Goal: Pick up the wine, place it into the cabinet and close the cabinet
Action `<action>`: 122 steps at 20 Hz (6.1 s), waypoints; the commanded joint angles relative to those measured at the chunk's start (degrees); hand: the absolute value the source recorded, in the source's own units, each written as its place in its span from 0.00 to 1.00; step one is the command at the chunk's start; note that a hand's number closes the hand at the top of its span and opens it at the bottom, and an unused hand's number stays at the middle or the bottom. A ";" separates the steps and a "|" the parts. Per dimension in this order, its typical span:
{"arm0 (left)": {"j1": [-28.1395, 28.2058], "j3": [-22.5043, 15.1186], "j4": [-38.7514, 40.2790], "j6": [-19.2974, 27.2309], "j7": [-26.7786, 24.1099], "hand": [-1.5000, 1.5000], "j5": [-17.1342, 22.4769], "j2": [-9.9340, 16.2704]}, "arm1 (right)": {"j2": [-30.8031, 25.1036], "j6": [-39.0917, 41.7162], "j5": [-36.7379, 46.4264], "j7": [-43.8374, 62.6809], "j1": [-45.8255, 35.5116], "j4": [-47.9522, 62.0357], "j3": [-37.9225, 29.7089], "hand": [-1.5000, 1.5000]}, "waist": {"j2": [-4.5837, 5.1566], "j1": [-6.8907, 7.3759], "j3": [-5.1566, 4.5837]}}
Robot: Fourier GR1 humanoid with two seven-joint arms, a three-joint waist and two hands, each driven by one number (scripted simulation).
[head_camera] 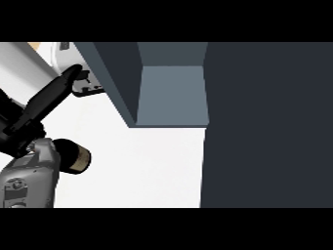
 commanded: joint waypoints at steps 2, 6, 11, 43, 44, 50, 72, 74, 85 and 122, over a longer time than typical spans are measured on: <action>-1.25 0.61 3.46 3.04 1.75 0.00 -1.68 -0.23 | -2.36 2.04 -5.69 2.18 -1.85 -0.39 -4.90 0.00 | 0.04 -0.12 0.01; 5.78 -2.51 -5.75 2.53 8.58 0.00 -6.72 -0.24 | -0.18 -1.29 -1.61 3.51 -5.10 -0.06 -2.32 0.00 | -0.03 0.32 0.00; 11.21 -3.95 -7.67 4.19 6.37 0.00 -4.71 -0.24 | 4.26 -2.45 5.74 2.84 -1.91 -2.67 4.18 0.00 | -0.02 0.28 -0.03; 36.64 -4.62 1.50 2.44 -40.56 0.00 41.81 -0.24 | 3.66 3.87 -0.39 1.22 2.28 -2.72 -1.72 0.00 | -0.06 0.29 -0.05; 33.89 -3.79 4.64 3.17 -42.19 0.00 42.47 -0.24 | 3.58 1.41 0.44 3.92 -3.32 -0.80 -0.55 0.00 | 0.00 0.36 -0.05; 34.96 -1.84 10.23 -2.44 -49.83 0.00 51.29 -0.24 | 3.49 4.24 0.01 1.92 1.01 -1.91 -0.63 0.00 | -0.02 0.18 -0.01; 22.02 2.76 41.73 -15.29 -70.97 0.00 68.91 -0.24 | 5.47 4.62 1.54 1.37 4.56 -5.62 -1.05 0.00 | 0.00 -0.12 -0.02; 17.23 9.13 50.12 -21.61 -72.20 0.00 67.52 0.02 | 6.64 2.39 6.43 2.51 -0.59 -2.89 3.12 0.00 | 0.07 -0.04 -0.05; 16.66 10.26 59.26 -34.95 -81.18 0.00 73.64 -0.21 | 4.55 3.84 1.81 2.29 -1.50 -1.80 -2.65 0.00 | 0.06 -0.08 -0.04; 25.64 -17.92 54.08 -72.40 -73.65 1.00 51.26 9.14 | 5.60 5.38 3.72 -1.08 -1.44 2.70 -2.93 0.00 | -0.09 0.39 0.06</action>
